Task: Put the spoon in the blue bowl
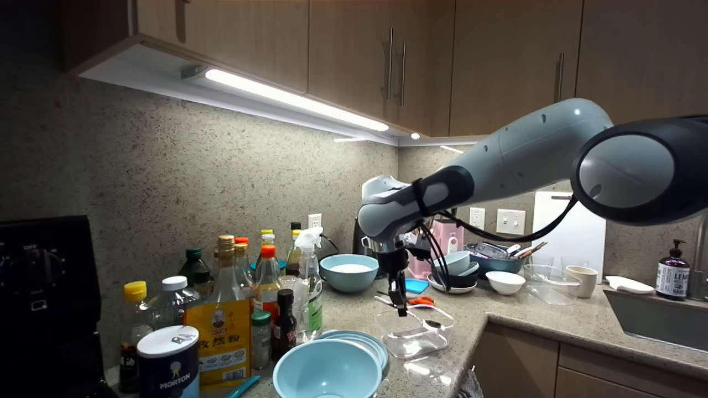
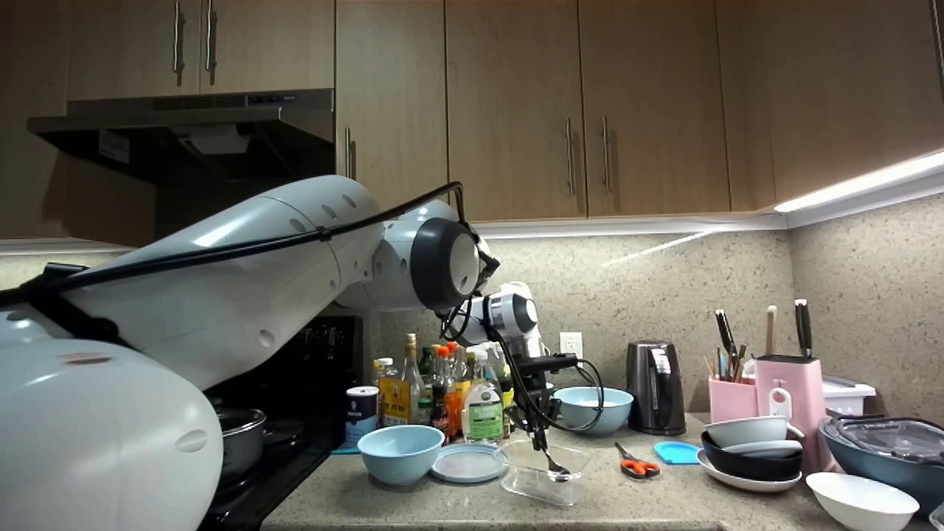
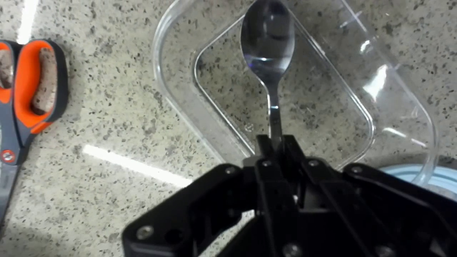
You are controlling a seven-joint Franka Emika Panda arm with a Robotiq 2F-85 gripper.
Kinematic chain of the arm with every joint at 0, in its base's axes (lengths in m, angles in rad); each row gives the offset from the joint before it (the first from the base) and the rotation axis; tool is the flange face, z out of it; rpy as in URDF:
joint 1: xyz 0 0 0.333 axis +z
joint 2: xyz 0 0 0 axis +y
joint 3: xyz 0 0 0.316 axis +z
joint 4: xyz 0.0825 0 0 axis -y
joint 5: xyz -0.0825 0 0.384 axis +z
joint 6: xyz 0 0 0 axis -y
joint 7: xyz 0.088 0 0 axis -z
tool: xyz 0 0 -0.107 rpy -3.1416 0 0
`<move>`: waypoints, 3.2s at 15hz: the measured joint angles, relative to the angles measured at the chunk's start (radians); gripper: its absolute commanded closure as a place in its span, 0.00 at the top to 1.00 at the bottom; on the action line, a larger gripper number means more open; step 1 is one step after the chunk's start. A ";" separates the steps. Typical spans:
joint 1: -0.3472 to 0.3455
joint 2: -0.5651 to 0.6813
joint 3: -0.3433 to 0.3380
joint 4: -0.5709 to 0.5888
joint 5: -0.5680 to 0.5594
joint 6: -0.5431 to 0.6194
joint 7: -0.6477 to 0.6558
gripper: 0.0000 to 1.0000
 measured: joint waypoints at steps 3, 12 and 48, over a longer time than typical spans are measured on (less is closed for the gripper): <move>0.012 -0.042 -0.004 -0.007 -0.003 0.011 0.045 0.08; 0.154 -0.152 -0.008 -0.116 -0.080 -0.019 0.267 0.11; 0.359 -0.042 0.118 0.017 -0.085 -0.130 0.104 0.74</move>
